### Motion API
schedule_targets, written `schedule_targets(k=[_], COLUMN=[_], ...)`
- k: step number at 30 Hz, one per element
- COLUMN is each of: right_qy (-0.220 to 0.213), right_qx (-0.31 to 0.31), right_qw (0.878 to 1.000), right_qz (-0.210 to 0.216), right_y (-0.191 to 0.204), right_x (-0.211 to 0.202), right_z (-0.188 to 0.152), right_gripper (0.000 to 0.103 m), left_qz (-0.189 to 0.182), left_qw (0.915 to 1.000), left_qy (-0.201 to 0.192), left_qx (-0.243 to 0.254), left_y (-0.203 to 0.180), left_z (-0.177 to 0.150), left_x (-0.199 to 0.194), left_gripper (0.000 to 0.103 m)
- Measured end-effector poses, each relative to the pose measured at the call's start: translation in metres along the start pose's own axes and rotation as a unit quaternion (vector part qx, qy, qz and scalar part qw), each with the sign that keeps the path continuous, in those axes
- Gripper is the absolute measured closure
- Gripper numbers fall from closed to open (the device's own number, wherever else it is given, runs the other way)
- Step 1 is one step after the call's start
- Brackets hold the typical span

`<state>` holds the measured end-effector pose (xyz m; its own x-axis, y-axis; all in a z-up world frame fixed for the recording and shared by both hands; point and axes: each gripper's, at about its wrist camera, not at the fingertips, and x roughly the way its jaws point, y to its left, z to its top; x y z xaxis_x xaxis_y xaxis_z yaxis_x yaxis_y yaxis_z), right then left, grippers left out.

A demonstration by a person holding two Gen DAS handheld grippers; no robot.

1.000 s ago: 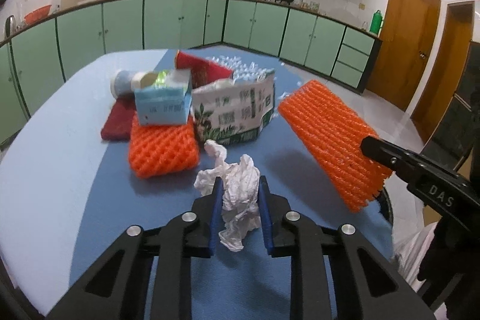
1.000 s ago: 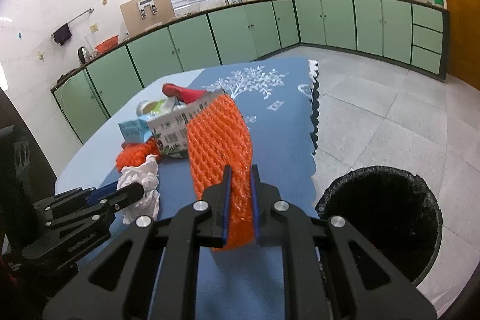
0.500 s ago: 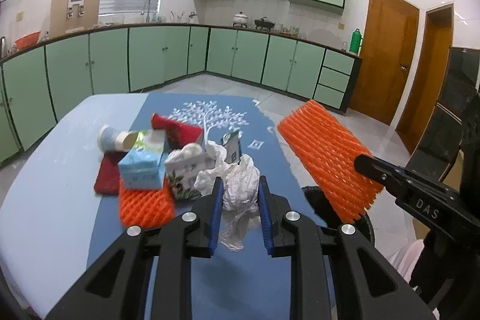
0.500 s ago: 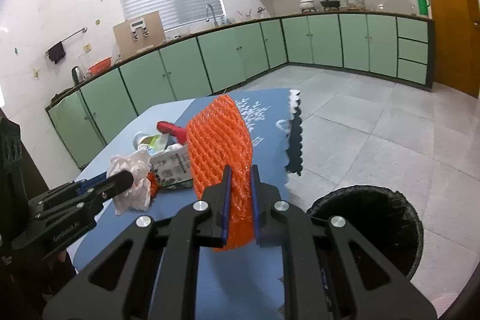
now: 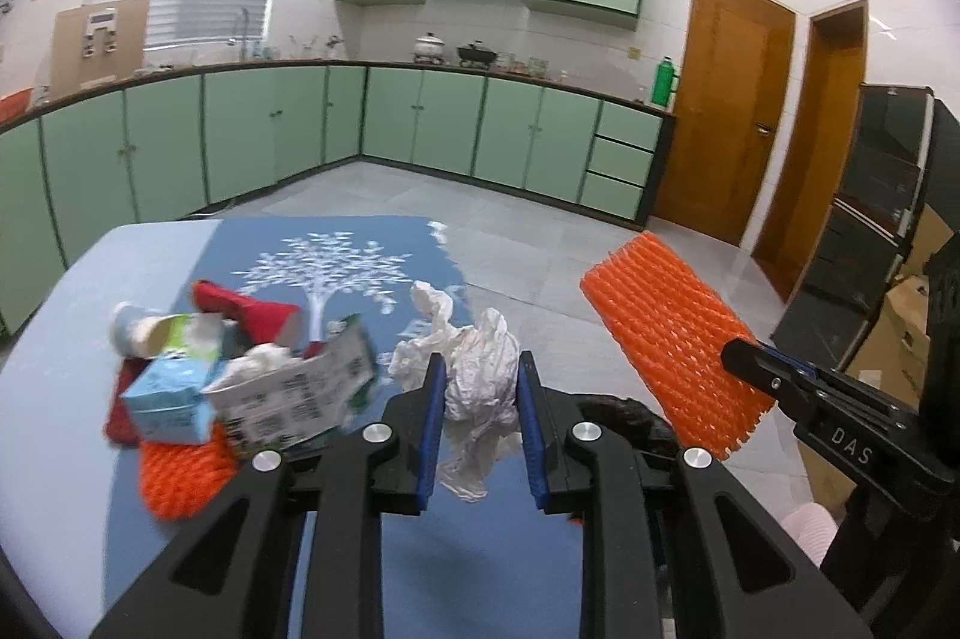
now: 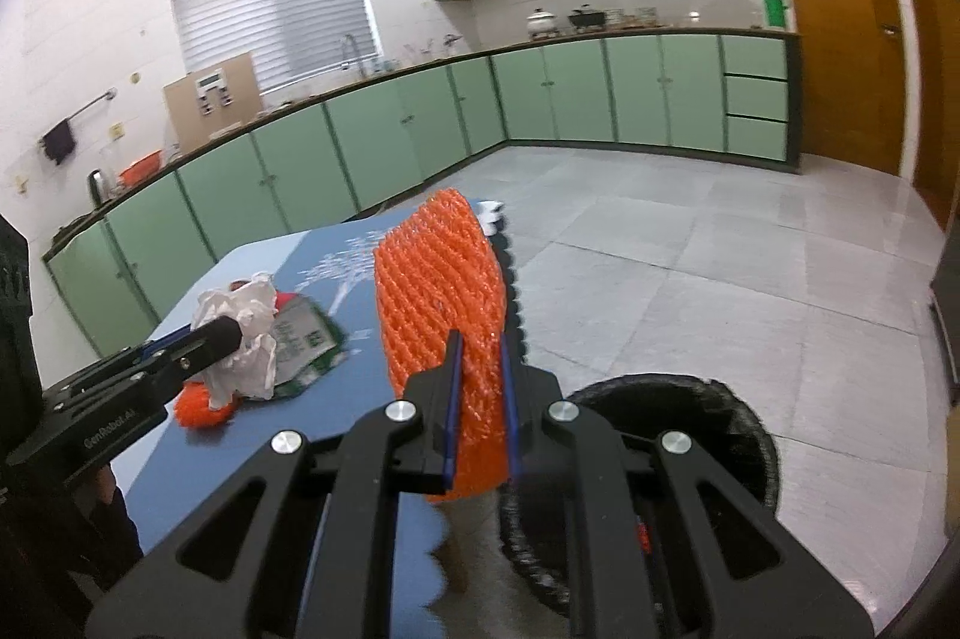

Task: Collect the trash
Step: 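Carry the foam net and tissue over the bin with both tools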

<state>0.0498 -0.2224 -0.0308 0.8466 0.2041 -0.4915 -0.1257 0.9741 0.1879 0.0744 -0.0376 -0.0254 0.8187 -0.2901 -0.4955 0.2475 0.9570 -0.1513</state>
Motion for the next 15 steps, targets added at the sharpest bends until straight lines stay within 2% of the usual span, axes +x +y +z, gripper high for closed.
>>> schedule_targets(k=[7, 15], right_qy=[-0.003, 0.014], right_qx=[0.023, 0.050], right_qw=[0.999, 0.995], right_qz=[-0.048, -0.091], right_y=[-0.048, -0.095], right_x=[-0.003, 0.007], right_z=[-0.005, -0.021], right_gripper=[0.091, 0.091], left_qz=[-0.035, -0.075], left_qw=[0.9992, 0.9957], left_qy=[0.007, 0.035], left_qx=[0.017, 0.043], left_y=[-0.033, -0.074], left_z=[0.006, 0.002], left_x=[0.031, 0.075], left_gripper=[0.079, 0.079])
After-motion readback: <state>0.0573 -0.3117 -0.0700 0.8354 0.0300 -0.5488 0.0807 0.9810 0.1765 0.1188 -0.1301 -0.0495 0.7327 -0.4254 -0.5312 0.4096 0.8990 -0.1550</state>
